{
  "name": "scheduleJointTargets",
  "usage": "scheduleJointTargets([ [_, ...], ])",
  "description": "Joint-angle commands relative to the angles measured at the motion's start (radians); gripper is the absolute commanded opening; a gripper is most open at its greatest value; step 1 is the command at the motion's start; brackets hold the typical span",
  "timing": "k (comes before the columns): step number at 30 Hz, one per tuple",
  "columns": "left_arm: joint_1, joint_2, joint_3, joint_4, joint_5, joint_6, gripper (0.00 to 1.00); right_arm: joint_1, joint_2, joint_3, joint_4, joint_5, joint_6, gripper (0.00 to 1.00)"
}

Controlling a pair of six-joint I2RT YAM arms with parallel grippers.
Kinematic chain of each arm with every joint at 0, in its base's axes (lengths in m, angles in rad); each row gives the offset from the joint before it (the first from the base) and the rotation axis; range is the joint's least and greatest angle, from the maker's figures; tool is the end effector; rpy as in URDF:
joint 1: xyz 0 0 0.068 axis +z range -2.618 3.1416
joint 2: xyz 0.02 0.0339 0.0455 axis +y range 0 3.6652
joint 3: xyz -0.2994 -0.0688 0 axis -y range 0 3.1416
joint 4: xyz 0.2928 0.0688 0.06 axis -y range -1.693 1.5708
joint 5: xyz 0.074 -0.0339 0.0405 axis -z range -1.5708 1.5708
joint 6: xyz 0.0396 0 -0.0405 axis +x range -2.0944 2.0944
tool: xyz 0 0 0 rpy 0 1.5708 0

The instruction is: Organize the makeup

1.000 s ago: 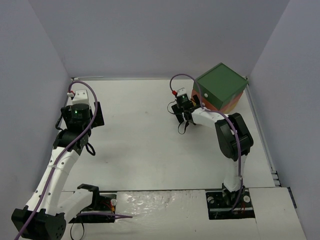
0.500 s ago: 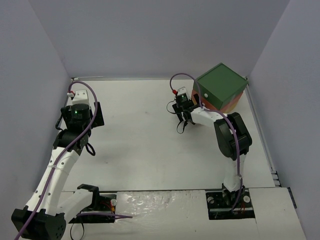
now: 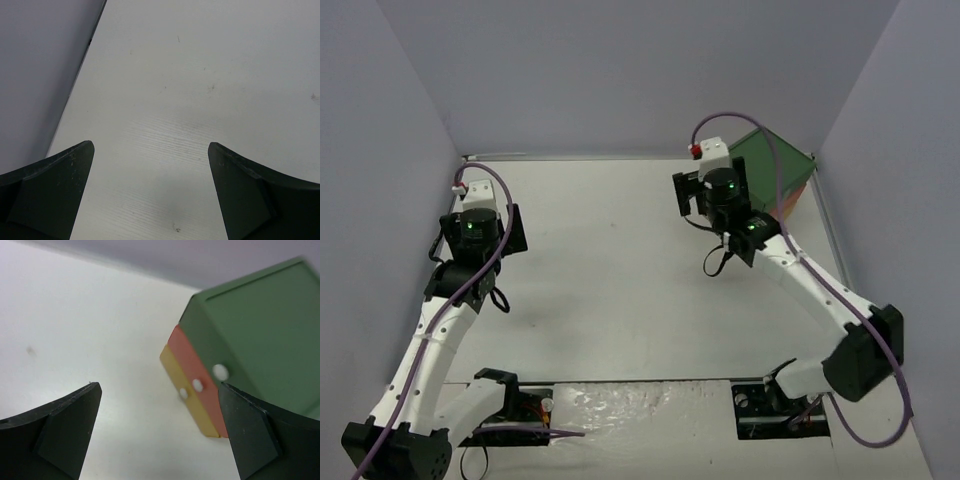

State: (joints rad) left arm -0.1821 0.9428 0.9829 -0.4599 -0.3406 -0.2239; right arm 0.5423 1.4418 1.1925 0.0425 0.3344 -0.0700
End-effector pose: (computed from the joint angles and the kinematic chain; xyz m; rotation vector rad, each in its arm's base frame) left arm 0.2344 -0.0297 0.3821 -0.2587 1.9487 0.0735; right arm 0.3400 0.1897 0.3734 -0.2987 1.7408 0.0453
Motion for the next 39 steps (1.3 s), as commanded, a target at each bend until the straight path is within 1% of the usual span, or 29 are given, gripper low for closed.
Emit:
scheduleJointTargets([
  [1, 0.007, -0.049, 0.042, 0.045, -0.003, 0.001, 0.97, -0.021, -0.26, -0.025, -0.022, 0.011, 0.069, 1.0],
  [5, 0.007, -0.083, 0.071, 0.001, 0.028, 0.01, 0.97, -0.023, -0.416, -0.05, -0.081, 0.08, 0.111, 1.0],
  [12, 0.007, -0.204, 0.166, -0.114, 0.051, 0.013, 0.97, -0.024, -0.683, -0.134, -0.15, 0.2, 0.141, 1.0],
  [18, 0.007, -0.284, 0.211, -0.169, 0.062, 0.045, 0.97, -0.019, -0.856, -0.191, -0.181, 0.204, 0.129, 1.0],
  [23, 0.007, -0.319, 0.215, -0.2, 0.06, 0.051, 0.97, -0.015, -0.89, -0.218, -0.184, 0.254, 0.128, 1.0],
  [30, 0.007, -0.34, 0.206, -0.23, 0.04, 0.061, 0.97, -0.01, -0.887, -0.223, -0.181, 0.267, 0.141, 1.0],
  [39, 0.007, -0.341, 0.195, -0.219, 0.052, 0.057, 0.97, -0.008, -0.895, -0.228, -0.168, 0.273, 0.136, 1.0],
])
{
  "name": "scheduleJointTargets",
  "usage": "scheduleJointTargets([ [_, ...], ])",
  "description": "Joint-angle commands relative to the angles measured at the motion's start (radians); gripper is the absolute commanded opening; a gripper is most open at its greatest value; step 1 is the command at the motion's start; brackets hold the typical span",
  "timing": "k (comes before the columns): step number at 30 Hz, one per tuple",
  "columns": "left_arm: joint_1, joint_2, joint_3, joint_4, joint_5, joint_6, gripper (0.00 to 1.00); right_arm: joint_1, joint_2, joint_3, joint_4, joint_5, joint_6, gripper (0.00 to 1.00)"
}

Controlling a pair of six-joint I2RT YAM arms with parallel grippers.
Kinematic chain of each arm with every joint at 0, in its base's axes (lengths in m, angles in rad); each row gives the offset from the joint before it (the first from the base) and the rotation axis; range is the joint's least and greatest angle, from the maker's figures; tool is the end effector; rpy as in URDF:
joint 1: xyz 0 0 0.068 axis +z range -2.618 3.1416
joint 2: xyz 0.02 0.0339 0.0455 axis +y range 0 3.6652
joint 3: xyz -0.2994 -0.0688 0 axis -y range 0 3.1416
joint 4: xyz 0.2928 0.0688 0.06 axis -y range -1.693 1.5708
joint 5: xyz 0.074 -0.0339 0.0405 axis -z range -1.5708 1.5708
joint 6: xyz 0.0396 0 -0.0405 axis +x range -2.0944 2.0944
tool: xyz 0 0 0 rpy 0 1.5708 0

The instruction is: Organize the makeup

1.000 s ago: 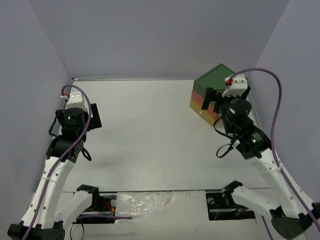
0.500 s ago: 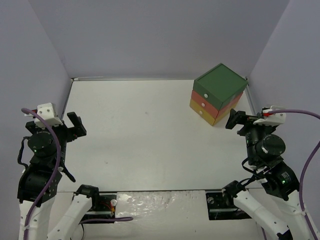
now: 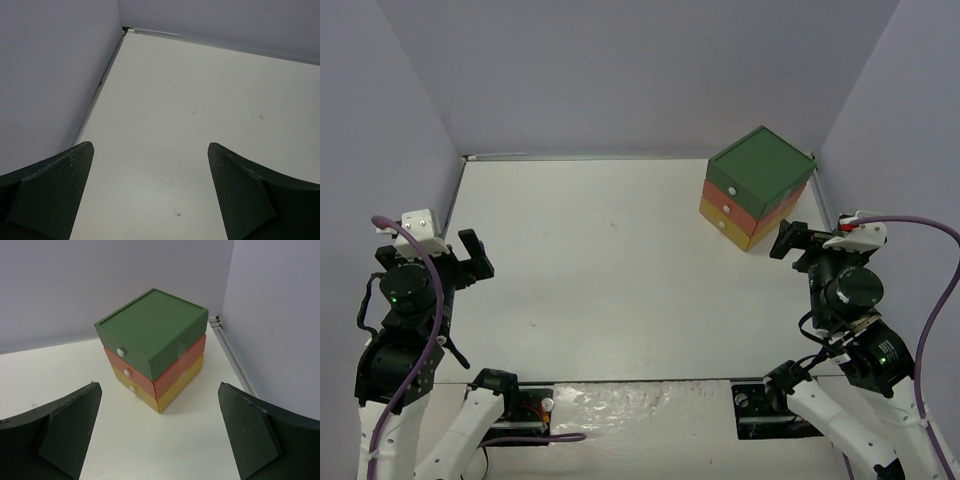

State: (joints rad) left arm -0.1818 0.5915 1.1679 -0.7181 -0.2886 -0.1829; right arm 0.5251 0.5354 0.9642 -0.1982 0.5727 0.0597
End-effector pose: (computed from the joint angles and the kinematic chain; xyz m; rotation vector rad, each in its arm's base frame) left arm 0.0956 -0.0061 0.4745 -0.2144 1.6931 -0.0244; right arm 0.1045 0.0357 0.4671 0.1692 1.3679 0.1057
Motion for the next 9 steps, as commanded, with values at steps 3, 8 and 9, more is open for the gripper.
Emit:
scheduleJointTargets([
  [3, 0.007, 0.013, 0.009, 0.04, 0.006, 0.013, 0.97, 0.01, 0.008, 0.0, 0.074, 0.036, 0.006, 1.0],
  [8, 0.007, 0.013, 0.004, 0.048, 0.01, 0.01, 0.97, 0.009, -0.003, -0.002, 0.073, 0.039, 0.0, 1.0],
  [9, 0.007, 0.013, 0.004, 0.049, 0.011, 0.01, 0.97, 0.01, -0.004, -0.001, 0.074, 0.038, -0.001, 1.0],
])
